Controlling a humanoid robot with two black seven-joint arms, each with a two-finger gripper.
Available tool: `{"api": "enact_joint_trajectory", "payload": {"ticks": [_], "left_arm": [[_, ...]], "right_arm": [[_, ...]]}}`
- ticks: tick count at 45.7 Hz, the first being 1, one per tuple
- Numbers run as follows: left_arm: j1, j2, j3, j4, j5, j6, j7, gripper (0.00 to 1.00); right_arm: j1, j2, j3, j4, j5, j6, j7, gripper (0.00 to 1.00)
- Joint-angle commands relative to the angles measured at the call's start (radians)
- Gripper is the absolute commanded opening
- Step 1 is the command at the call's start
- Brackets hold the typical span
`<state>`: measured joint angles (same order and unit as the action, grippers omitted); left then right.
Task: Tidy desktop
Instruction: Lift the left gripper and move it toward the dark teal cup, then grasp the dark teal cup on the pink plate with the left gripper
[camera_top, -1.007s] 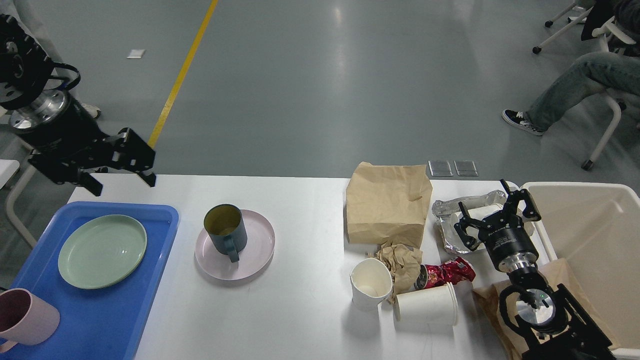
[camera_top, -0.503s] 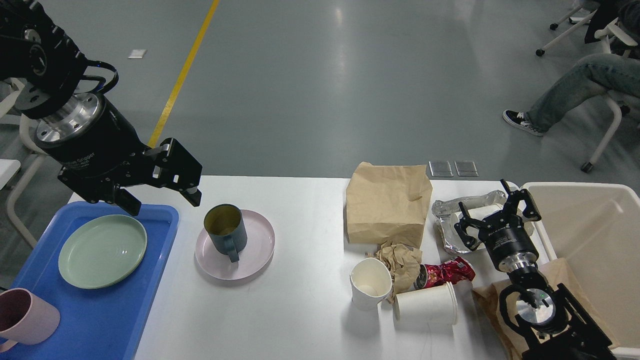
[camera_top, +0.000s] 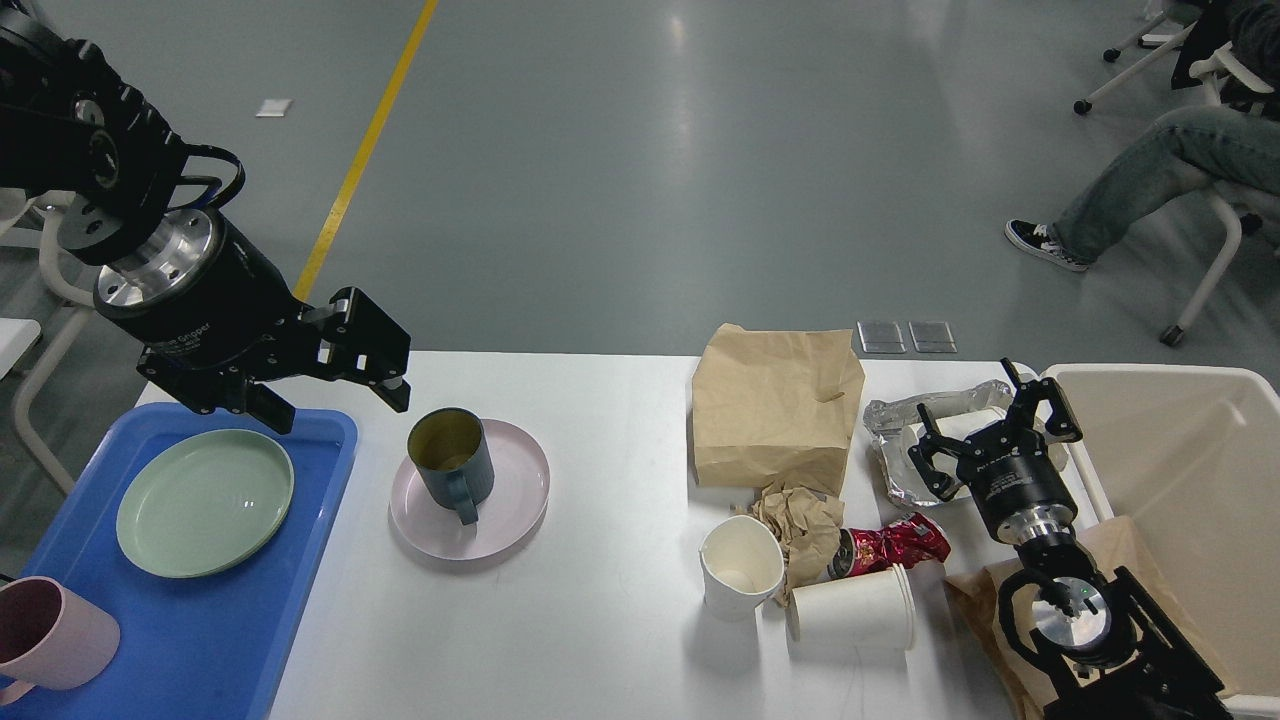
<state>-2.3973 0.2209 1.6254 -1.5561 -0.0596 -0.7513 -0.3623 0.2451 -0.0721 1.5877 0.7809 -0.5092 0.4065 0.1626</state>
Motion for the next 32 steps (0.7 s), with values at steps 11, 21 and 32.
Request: {"api": "enact_joint_trajectory", "payload": {"ticks": [11, 21, 32], "left_arm": [[0.303, 0.011, 0.027, 0.181, -0.432, 0.075, 0.232, 0.93], [0.547, 0.003, -0.095, 0.35, -0.47, 0.164, 0.252, 0.96], [0.723, 0.009, -0.13, 0.547, -0.468, 0.181, 0.253, 0.96]], "right_arm": [[-0.001, 0.0, 0.0, 0.001, 0.0, 0.002, 0.0, 1.0], [-0.001, 0.0, 0.0, 0.001, 0.001, 0.002, 0.0, 1.0], [-0.001, 0.0, 0.0, 0.001, 0.0, 0.002, 0.0, 1.0]]}}
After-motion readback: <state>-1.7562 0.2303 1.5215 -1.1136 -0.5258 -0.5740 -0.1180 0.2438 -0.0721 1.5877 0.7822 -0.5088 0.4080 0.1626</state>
